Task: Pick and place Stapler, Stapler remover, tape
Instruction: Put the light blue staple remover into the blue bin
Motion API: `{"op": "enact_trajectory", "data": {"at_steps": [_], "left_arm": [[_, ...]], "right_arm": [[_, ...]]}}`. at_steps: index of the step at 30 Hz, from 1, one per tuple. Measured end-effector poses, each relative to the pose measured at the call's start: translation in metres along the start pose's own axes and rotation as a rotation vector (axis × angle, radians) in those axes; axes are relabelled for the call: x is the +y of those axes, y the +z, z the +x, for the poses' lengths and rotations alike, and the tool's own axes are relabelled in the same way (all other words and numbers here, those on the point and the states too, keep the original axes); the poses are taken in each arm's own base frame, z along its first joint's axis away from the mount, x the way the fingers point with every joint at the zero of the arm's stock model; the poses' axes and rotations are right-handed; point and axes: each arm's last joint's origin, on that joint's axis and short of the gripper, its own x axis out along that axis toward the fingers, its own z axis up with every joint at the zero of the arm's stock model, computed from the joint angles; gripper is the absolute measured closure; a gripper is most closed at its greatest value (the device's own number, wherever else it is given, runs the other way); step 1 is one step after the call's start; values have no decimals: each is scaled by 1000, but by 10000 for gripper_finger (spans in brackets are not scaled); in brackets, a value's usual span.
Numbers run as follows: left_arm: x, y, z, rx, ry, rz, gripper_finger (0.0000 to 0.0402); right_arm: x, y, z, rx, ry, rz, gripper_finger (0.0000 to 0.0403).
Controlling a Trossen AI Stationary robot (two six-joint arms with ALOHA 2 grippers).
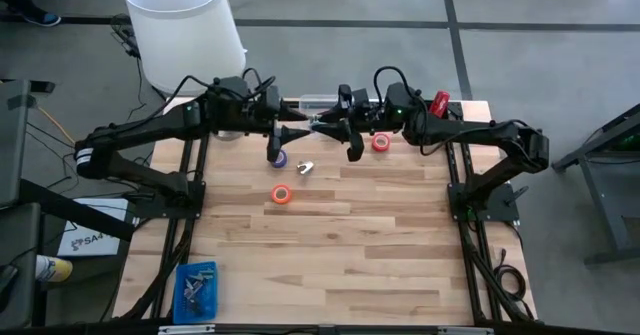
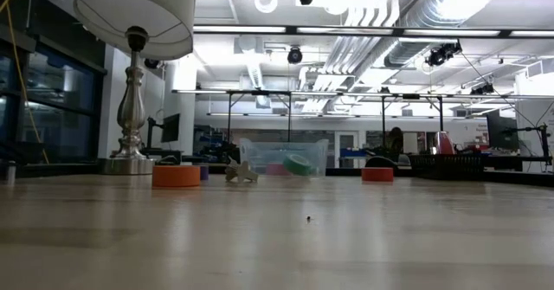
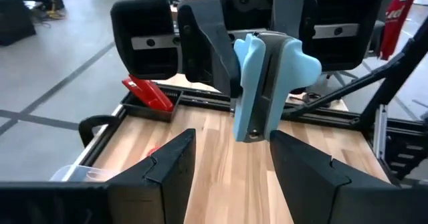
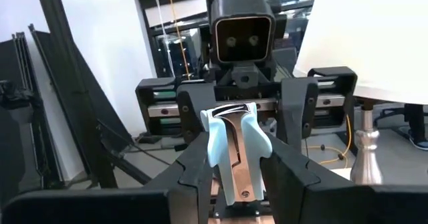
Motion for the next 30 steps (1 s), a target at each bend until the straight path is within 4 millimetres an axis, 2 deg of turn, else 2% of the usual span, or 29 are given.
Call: {"op": "enact_trajectory", "data": {"at_steps": [7, 18, 23, 30], "left_arm": [[-4, 0, 3, -7, -71, 6, 201], [-6, 5, 2, -56, -24, 8, 104], [-7, 9, 2, -102, -27, 14, 107], [-7, 8, 2, -85, -29, 12, 139]], "right_arm": [[-1, 1, 0, -8, -18, -9, 310], [1, -1, 1, 4, -19, -11, 310], [1, -1, 1, 7, -18, -10, 310], [1, 0, 1, -2, -16, -14, 310]]}}
